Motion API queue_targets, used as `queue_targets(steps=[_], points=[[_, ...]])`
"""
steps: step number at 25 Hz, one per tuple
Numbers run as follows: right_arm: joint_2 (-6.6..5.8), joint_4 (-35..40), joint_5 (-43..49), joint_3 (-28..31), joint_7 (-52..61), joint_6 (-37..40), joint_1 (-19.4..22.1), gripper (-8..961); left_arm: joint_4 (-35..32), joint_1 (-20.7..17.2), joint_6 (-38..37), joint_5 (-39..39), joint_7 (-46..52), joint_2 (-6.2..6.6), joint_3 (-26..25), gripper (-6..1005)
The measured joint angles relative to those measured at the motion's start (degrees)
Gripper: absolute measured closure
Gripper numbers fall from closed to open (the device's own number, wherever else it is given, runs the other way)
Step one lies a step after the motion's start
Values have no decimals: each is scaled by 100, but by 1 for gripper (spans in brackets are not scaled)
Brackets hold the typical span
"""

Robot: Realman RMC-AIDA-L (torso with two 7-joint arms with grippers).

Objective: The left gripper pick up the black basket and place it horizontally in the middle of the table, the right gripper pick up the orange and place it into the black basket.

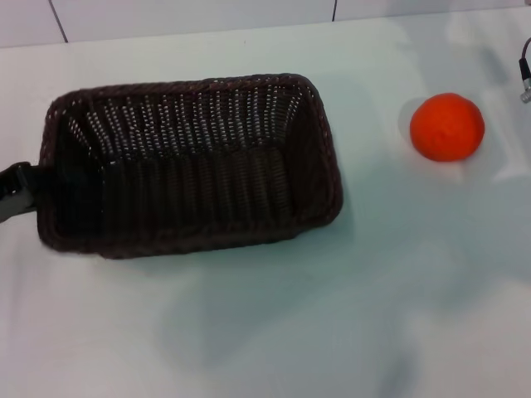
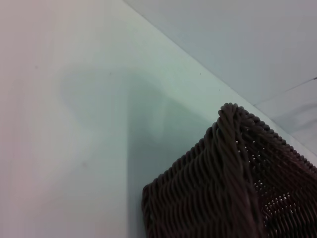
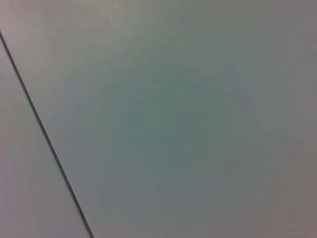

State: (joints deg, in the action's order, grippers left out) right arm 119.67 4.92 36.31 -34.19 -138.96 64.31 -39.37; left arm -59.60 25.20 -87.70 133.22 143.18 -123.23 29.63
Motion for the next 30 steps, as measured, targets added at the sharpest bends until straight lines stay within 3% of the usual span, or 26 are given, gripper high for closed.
queue_targets(steps=[9, 23, 27, 30], points=[[1, 0, -1, 0, 34, -16, -13, 84, 173, 38, -105, -119, -239, 198, -41, 425], [-13, 128, -1, -19, 6, -124, 46, 85, 261, 27, -590, -802, -1145, 386, -1022, 261], [-46, 383, 300, -345, 79, -352, 111, 85, 365, -21, -626, -1367, -2000, 384, -1409, 155], [-80, 841, 771, -694, 591, -795, 169, 85, 824, -64, -554, -2100, -3263, 288, -1809, 155]])
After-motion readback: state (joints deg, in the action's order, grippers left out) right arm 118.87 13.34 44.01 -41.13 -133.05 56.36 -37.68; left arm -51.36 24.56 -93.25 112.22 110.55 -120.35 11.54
